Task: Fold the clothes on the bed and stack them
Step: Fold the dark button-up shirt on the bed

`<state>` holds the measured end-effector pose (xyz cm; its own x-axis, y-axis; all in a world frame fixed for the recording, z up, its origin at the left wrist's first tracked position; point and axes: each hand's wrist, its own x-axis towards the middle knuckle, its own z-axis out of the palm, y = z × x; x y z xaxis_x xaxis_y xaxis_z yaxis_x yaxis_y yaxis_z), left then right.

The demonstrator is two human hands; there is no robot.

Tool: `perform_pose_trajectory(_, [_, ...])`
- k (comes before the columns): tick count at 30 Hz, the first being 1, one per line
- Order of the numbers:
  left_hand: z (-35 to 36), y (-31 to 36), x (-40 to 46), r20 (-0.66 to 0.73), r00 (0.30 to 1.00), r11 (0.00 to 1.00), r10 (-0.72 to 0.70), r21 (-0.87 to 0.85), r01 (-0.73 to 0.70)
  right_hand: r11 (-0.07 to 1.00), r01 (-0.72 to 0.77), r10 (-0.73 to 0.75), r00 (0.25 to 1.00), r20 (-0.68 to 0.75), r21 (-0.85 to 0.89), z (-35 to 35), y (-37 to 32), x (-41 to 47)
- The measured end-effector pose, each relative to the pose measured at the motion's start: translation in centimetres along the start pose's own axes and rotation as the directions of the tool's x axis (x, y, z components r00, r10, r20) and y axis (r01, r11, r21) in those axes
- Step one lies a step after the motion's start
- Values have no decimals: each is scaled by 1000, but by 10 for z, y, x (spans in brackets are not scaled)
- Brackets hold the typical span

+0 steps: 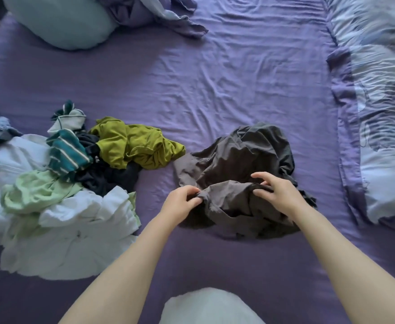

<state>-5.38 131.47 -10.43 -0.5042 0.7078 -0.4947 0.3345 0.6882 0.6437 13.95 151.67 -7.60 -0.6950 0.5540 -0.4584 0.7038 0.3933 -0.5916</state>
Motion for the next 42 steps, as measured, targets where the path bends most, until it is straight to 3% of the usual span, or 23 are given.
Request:
perform_pose_trajectory(5, [-32,48,-35,-58,996,931,66,-355,-83,990,98,-84,988,-128,102,-40,-17,-56])
perform_pose_trajectory(12, [-76,123,-91,-318,936,900,152,-348,-264,952,294,-245,901,-357,87,-94,-49,-144])
perform_pose_trajectory(16, [-94,159,-129,-448,868,901,213,-254,-352,911,275,-345,917,-202,-308,-115,-62,-189])
perform_pose_trajectory(19, [-100,176,-159,-515,823,899,241,-201,-389,847,284,-394,903,-171,-450,-119,-73,-218])
perform_pose_trajectory(25, [-105,180,-217,-598,739,888,311,-95,-450,803,245,-527,718,-454,-544,-111,-86,-269])
perform_pose_trajectory(29, [-110,170,-252,-581,724,895,373,20,-445,857,266,-496,660,-564,-442,-102,-91,-299])
perform_pose_trajectory(35, [-115,155,-304,-504,723,872,472,145,-468,891,232,-438,659,-611,-389,-83,-100,-353])
perform_pose_trajectory(39, [-115,140,-338,-447,725,851,524,259,-456,873,106,-399,716,-573,-475,-64,-108,-394])
perform_pose_trajectory(42, [-115,135,-361,-437,716,838,545,256,-482,861,-31,-355,677,-644,-508,-48,-113,-419])
